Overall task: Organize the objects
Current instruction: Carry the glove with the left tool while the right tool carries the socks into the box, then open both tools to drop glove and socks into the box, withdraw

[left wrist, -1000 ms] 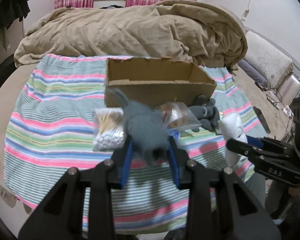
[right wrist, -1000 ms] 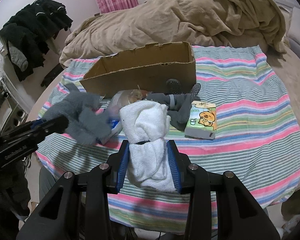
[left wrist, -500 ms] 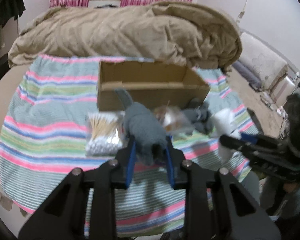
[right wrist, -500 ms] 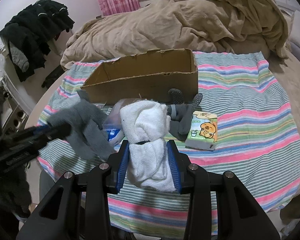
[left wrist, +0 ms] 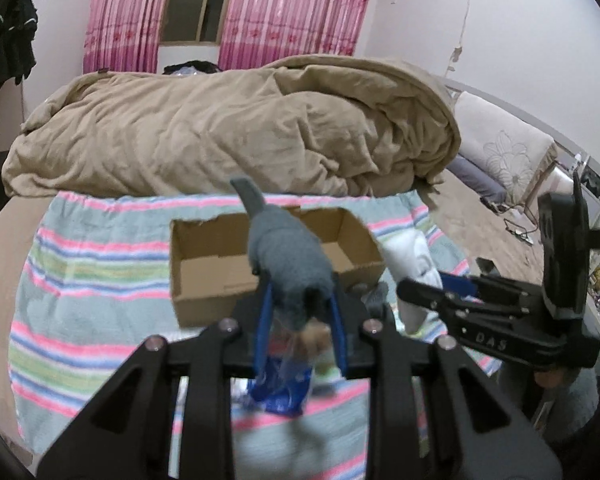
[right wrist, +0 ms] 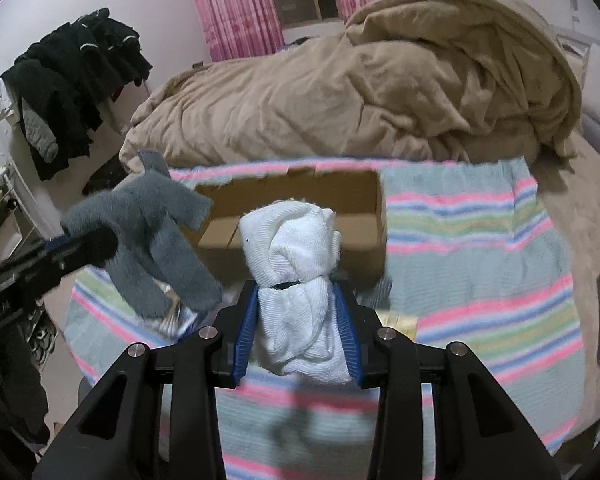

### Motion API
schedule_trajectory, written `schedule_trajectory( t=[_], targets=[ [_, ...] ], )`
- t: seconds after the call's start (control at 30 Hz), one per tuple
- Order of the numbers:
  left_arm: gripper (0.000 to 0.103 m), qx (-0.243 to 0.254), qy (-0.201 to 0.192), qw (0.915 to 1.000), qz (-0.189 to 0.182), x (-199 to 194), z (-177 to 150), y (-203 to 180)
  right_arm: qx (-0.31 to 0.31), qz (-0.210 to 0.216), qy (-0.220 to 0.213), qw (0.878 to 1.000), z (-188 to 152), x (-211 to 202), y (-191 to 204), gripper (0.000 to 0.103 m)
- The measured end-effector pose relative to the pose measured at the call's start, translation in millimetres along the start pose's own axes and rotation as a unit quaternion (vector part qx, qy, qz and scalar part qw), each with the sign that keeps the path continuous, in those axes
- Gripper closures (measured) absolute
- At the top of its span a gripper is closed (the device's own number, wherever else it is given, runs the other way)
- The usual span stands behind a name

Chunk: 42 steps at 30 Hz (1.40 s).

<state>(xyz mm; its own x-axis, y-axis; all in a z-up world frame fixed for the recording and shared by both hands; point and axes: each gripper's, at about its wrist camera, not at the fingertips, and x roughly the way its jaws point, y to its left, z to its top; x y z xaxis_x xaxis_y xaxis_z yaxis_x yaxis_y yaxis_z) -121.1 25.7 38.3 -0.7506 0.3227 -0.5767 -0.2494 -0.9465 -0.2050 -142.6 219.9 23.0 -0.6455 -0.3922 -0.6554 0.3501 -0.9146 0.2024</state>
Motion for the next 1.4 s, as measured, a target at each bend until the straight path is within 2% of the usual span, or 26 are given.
schedule_trajectory(
  t=[0.37,0.5,0.7,0.77,0.8,0.83,0.87,0.9,0.93,1.2,1.4],
  targets=[
    [0.077,-0.024,0.014,0.9996,-0.004,85.0,26.1,18.1,0.020,0.008,0.004,1.000,58.2,64.9,-27.9,0.063],
    [0.076,-0.035,0.045,0.9983,0.004,127.5,22.6,31.2,0.023,0.007,0.021,0.999,65.1,96.1,-32.5,0.063],
    [0.069,-0.046,0.094,0.9944,0.013,153.1,6.7,43.1,0.024,0.000,0.044,0.999,60.4,122.6,-33.1,0.060],
    [0.064,-0.052,0.099,0.9935,0.018,151.4,5.2,45.8,0.025,0.000,0.046,0.999,59.0,124.5,-32.2,0.047],
    [0.058,-0.054,0.098,0.9934,0.023,147.7,5.5,46.9,0.026,0.001,0.045,0.999,59.2,124.6,-31.4,0.042],
    [0.053,-0.055,0.095,0.9936,0.025,143.7,5.7,47.9,0.027,0.002,0.042,0.999,59.2,123.4,-31.1,0.032],
    [0.038,-0.058,0.091,0.9938,0.026,139.3,6.6,48.2,0.027,0.005,0.036,0.999,59.2,120.6,-30.8,0.023],
    [0.025,-0.062,0.085,0.9942,0.024,133.3,8.1,48.3,0.027,0.008,0.027,0.999,60.2,116.2,-30.0,0.020],
    [0.023,-0.064,0.077,0.9947,0.023,125.3,9.1,47.9,0.026,0.008,0.020,0.999,61.4,112.2,-29.2,0.015],
    [0.022,-0.056,0.040,0.9966,0.044,61.5,12.4,41.0,0.012,-0.010,-0.021,1.000,66.0,59.4,-17.8,0.014],
    [0.016,-0.051,0.021,0.9972,0.051,11.6,0.5,32.7,0.004,-0.018,-0.036,0.999,52.6,14.6,-12.8,0.014]
  ],
)
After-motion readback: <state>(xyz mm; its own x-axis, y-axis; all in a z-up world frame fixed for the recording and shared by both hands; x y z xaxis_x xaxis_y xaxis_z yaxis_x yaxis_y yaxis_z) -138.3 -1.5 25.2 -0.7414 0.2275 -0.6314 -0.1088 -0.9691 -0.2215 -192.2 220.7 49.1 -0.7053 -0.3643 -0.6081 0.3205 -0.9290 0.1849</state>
